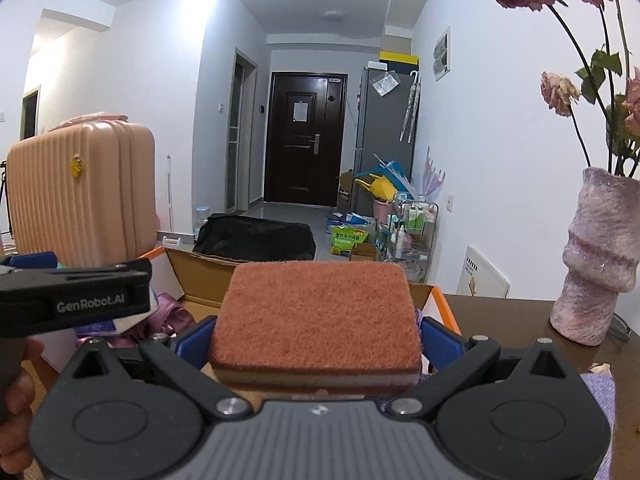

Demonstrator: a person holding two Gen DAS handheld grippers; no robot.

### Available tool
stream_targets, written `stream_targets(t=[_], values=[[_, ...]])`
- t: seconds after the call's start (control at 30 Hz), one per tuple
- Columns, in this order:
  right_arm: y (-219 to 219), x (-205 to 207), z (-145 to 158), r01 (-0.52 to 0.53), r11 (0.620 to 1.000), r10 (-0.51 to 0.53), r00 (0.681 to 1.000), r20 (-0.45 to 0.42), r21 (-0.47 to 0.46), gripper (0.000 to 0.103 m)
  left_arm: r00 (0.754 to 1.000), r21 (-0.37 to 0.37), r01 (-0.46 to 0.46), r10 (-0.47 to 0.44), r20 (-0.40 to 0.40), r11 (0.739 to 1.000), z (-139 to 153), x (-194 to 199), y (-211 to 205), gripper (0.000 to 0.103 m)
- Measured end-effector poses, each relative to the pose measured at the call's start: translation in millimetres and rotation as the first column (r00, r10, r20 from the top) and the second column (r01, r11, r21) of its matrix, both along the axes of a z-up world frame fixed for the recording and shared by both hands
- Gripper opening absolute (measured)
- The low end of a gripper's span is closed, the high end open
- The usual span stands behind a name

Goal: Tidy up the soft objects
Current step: 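Carry the tissue pack in the left gripper while the right gripper carries the sponge over the box, then open the left gripper dropping the tissue pack, then open the right gripper dropping the sponge into the box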

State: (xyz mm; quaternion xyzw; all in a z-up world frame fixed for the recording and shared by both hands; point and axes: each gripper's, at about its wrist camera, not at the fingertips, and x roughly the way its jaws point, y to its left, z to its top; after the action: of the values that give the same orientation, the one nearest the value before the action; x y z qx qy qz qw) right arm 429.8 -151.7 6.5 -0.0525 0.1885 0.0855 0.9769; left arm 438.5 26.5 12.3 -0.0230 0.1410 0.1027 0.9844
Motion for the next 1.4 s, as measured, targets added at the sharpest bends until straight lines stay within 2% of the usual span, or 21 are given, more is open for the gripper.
stream_targets(t=[0.33, 0.47, 0.73, 1.4], values=[[-8.4, -8.2, 13.8, -0.006, 1.000, 0.006, 1.000, 0.008, 0.008, 0.103, 1.000, -0.011, 0.002, -0.002, 0.005, 1.000, 1.4, -4.7, 0.3, 0.103], [-12.8, -10.4, 21.0, -0.026, 1.000, 0.026, 1.000, -0.014, -0.001, 0.103, 1.000, -0.013, 0.001, 0.000, 0.008, 1.000, 2.0, -5.7, -0.8, 0.103], [-36.3, -13.3, 33.6, 0.003, 1.000, -0.003, 1.000, -0.021, 0.020, 0.103, 1.000, -0.019, 0.006, -0.006, 0.010, 1.000, 3.9, -8.3, -0.8, 0.103], [-34.8, 1.6, 21.7, -0.037, 0.997, 0.042, 0.996, -0.076, 0.061, 0.103, 1.000, -0.017, 0.009, -0.009, 0.010, 1.000, 4.8, -10.1, -0.8, 0.103]])
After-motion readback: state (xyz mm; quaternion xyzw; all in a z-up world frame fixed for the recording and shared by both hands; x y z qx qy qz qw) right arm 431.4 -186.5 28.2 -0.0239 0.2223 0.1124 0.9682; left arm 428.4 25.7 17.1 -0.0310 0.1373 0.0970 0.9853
